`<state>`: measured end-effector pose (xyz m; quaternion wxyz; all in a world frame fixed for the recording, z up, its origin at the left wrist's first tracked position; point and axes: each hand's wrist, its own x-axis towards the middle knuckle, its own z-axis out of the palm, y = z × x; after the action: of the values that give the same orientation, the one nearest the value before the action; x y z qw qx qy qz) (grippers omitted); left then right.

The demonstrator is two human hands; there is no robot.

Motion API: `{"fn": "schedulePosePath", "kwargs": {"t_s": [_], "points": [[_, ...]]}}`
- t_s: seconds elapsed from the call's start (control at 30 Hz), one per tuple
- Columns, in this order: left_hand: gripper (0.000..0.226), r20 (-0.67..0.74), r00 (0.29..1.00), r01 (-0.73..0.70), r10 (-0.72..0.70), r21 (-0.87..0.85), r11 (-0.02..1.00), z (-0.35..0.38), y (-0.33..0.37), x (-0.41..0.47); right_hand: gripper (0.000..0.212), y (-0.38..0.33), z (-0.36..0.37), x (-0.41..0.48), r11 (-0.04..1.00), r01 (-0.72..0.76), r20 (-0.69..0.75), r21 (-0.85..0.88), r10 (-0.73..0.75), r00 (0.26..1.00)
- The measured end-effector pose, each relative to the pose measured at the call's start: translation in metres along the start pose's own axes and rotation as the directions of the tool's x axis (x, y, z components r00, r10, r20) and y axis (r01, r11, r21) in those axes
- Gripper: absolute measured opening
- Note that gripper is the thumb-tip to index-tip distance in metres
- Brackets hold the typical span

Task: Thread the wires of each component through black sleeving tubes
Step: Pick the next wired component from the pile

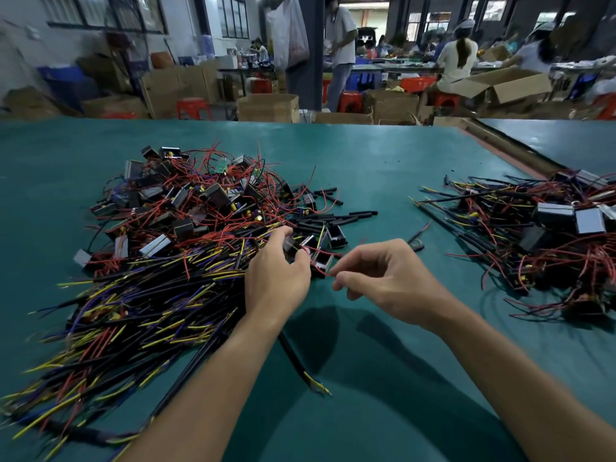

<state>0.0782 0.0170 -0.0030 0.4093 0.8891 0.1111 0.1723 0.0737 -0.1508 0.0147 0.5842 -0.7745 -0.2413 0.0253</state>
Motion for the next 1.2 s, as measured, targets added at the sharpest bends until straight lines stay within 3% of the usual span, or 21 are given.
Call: {"fn": "schedulePosePath", "kwargs": {"t_s": [0.13, 0.27, 0.4, 0.53, 0.7, 0.87, 0.97, 1.07, 1.13, 1.2], "points": [[0.016, 0.025, 0.999, 0.037, -0.035, -0.067, 0.997, 0.0, -0.001, 0.004, 0.008, -0.001, -0.002, -0.002, 0.997, -0.009, 0.123, -0.078, 0.018, 0.992], [0.018, -0.028, 0.999, 0.024, -0.029, -0.165, 0.986, 0.0, -0.005, 0.006, 0.012, -0.003, 0.001, -0.004, 0.996, -0.019, 0.217, -0.085, 0.037, 0.976], [0.014, -0.024, 0.998, 0.056, -0.065, -0.259, 0.964, 0.003, -0.006, 0.011, 0.025, 0.0, -0.004, 0.0, 0.994, -0.06, 0.149, -0.086, 0.073, 0.986], [0.007, -0.015, 1.0, 0.02, -0.025, -0.26, 0.965, 0.005, -0.008, 0.012, 0.027, 0.01, -0.009, 0.002, 0.922, -0.053, -0.007, -0.383, 0.055, 0.998], [0.023, 0.032, 0.997, 0.069, -0.066, -0.113, 0.991, -0.008, -0.001, 0.011, 0.027, 0.013, -0.012, 0.001, 0.858, -0.084, -0.044, -0.507, 0.072, 0.996], [0.037, 0.107, 0.993, -0.055, 0.041, 0.125, 0.991, -0.037, 0.028, 0.041, 0.031, 0.008, -0.012, -0.001, 0.861, -0.084, -0.046, -0.502, 0.071, 0.996], [0.045, -0.015, 0.992, -0.114, 0.122, 0.268, 0.957, -0.06, 0.039, 0.088, 0.032, 0.004, -0.013, -0.004, 0.861, -0.081, -0.049, -0.502, 0.065, 0.997], [0.062, -0.126, 0.99, -0.011, 0.059, 0.352, 0.936, -0.085, 0.024, 0.141, 0.029, 0.002, -0.012, -0.003, 0.826, -0.065, -0.049, -0.56, 0.045, 0.998], [0.066, -0.047, 0.998, 0.064, -0.049, 0.431, 0.9, -0.096, 0.004, 0.165, 0.026, 0.003, -0.012, -0.002, 0.795, -0.054, -0.04, -0.604, 0.038, 0.999], [0.054, 0.105, 0.988, 0.039, -0.109, 0.519, 0.854, -0.1, -0.013, 0.172, 0.025, 0.006, -0.01, -0.001, 0.788, -0.047, -0.03, -0.613, 0.036, 0.999]]}}
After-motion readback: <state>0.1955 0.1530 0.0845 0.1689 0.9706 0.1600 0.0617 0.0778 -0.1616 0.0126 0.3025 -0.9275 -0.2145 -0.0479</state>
